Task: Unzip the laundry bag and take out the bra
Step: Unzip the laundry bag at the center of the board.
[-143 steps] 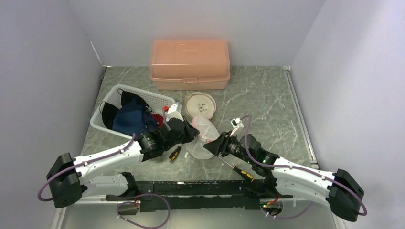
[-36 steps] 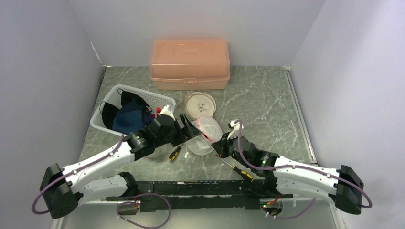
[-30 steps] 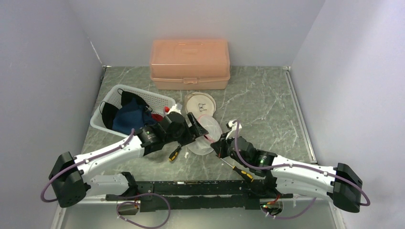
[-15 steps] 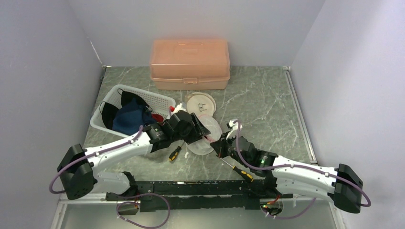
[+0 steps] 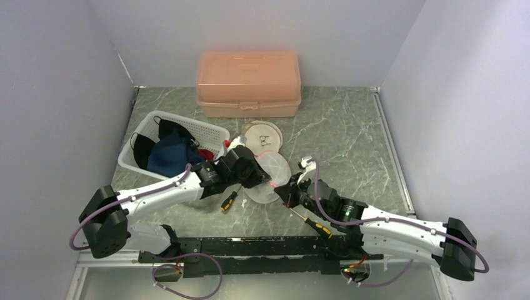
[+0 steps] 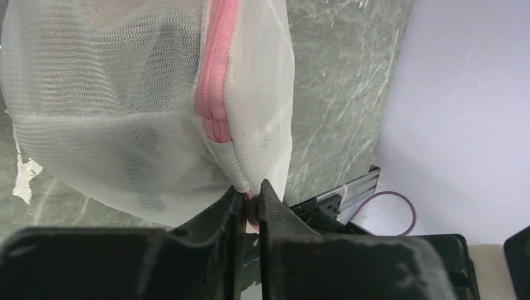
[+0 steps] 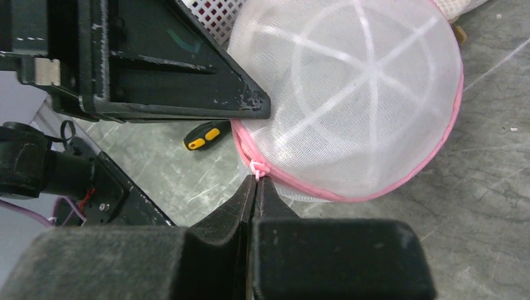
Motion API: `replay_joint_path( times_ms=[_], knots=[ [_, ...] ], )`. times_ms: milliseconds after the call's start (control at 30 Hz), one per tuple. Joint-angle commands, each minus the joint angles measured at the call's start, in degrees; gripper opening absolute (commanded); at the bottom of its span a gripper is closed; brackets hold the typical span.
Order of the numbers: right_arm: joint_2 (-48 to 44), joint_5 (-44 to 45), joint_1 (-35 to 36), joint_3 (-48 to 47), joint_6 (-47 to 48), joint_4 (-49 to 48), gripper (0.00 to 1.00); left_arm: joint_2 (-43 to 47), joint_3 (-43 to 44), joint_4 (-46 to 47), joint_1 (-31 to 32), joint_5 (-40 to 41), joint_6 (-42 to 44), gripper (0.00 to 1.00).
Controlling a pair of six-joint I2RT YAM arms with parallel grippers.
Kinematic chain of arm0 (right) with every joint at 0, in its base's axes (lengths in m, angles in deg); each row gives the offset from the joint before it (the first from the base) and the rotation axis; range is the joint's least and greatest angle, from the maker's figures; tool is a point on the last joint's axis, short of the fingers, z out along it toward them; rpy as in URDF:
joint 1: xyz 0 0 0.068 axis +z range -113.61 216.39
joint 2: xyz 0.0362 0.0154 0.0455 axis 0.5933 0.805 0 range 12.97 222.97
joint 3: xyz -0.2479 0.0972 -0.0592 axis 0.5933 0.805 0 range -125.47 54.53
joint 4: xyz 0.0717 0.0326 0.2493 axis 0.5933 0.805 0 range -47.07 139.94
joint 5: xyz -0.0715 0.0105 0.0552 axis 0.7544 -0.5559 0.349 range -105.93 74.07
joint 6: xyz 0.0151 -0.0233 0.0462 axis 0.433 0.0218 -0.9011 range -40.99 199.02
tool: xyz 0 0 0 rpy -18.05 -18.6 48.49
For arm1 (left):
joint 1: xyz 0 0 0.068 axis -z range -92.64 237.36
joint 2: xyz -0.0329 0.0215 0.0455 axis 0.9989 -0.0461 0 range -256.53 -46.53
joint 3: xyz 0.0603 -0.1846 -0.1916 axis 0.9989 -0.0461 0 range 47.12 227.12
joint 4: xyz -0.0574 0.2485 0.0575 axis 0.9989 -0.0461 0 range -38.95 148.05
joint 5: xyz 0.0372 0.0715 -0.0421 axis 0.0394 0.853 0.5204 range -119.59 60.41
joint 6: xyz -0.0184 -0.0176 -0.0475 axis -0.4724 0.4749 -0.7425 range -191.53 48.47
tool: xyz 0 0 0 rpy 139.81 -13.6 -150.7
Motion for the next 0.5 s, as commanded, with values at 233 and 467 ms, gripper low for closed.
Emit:
replay_joint_path(
  times_ms=[233,467],
  knots=[
    [-3.63,2.39,0.5,-0.92,1.91,3.91,0.0,5.55,-0.04,-1.08,0.27,5.31,4.27,0.03],
    [-3.5,6.86,0.42,-0.3,1.54,6.49,0.0,9.7,-2.2,2.24,0.27,2.57,10.58,0.03]
  ],
)
